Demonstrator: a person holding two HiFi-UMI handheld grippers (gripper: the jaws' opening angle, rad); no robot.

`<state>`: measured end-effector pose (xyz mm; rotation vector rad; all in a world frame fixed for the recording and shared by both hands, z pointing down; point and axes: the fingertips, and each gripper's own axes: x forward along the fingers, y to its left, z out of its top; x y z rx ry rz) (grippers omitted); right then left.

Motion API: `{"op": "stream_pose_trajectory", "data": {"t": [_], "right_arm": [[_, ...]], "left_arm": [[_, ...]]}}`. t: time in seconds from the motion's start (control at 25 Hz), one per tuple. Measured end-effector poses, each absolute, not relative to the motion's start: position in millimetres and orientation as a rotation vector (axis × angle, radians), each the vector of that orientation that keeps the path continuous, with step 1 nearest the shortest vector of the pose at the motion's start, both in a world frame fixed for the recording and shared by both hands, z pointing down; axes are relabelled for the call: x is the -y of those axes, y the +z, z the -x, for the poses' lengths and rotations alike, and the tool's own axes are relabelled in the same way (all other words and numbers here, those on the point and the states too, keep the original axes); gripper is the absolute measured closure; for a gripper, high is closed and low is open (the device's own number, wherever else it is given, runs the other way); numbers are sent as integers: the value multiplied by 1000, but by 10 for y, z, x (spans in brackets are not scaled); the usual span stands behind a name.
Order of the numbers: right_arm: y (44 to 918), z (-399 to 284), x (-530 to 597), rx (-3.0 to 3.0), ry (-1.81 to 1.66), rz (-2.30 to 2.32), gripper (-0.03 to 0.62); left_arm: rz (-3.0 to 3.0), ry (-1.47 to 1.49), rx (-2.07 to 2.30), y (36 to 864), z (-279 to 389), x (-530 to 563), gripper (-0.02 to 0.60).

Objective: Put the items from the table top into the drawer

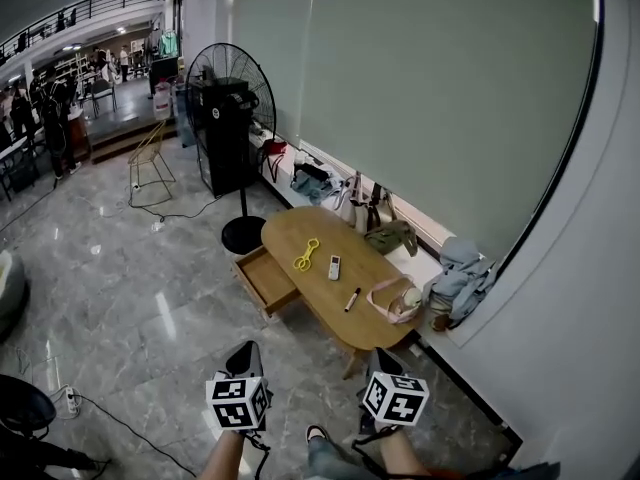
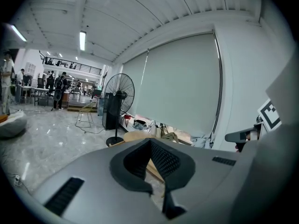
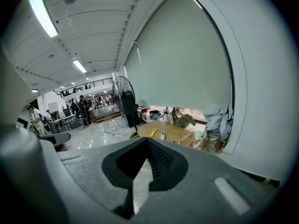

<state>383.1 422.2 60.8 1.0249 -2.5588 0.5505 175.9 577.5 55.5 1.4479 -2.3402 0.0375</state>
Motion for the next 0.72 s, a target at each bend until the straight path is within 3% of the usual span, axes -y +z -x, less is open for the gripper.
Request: {"op": "stream_pose_trajectory", "data": {"t": [0.72], "right_arm": [[648,-2984,-2360,2583,605,-911,589]], "left_arm": [[-1373,111,2378,492,-1066,-4073,589]]}}
